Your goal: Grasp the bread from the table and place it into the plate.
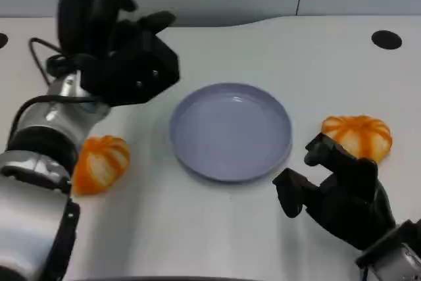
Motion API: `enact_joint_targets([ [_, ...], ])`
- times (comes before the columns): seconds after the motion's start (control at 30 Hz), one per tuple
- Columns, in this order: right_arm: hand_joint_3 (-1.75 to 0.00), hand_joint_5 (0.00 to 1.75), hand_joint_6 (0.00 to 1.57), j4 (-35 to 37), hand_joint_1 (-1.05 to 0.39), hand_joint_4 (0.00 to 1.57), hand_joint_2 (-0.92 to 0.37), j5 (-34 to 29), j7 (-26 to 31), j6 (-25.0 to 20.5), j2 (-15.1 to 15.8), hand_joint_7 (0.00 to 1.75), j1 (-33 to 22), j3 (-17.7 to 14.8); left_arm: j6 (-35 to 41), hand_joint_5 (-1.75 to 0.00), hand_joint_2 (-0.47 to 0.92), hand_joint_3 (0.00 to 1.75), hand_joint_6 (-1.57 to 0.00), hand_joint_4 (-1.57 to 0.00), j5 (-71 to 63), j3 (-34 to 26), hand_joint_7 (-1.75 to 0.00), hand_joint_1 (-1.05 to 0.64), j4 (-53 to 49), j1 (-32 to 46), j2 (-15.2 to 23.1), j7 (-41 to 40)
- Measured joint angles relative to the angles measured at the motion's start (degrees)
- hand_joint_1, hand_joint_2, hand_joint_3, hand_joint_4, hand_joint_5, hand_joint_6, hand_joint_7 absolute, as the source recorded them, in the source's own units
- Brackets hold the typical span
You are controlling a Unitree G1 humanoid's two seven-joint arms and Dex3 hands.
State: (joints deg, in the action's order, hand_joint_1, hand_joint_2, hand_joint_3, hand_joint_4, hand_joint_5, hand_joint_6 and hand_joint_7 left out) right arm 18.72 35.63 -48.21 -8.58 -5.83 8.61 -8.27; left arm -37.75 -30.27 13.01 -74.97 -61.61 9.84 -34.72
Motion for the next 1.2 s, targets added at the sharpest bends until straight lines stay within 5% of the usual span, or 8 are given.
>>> enact_joint_targets([
  [0.4,-0.17,1.56,0.78,-2.38,-0.78,0.85,-0.92,0.17,0.98,0.22,-1.6,1.05,-0.39,0.66,-1.83,-0.63,0.91,0.01,-1.02,-0.88,-3.02,5.21,-0.12,-0.2,0.41,-1.16,-6.89,-0.64],
  [0.53,-0.16,1.56,0.8,-2.36,-0.77,0.87,-0.92,0.18,1.16,0.06,-1.62,1.04,-0.54,0.55,-2.75,-0.45,0.87,0.01,-0.74,-0.55,-4.02,6.51,-0.01,-0.4,0.41,0.54,-6.4,-0.62],
  [0.63,-0.19,1.57,0.79,-2.61,-0.76,0.85,-0.92,0.16,2.27,-0.74,-1.7,1.05,-0.99,0.56,-2.48,-0.34,0.91,0.05,-0.56,-0.41,-5.83,8.62,0.0,-0.63,0.68,2.24,-4.14,0.65],
  [1.2,-0.21,1.49,0.8,8.66,-0.75,0.87,-0.92,0.24,-2.87,3.37,-1.66,0.97,4.3,-1.95,-5.44,-0.16,0.92,0.13,-0.47,-0.41,-3.11,4.94,0.0,-0.82,17.41,16.51,12.42,7.18],
])
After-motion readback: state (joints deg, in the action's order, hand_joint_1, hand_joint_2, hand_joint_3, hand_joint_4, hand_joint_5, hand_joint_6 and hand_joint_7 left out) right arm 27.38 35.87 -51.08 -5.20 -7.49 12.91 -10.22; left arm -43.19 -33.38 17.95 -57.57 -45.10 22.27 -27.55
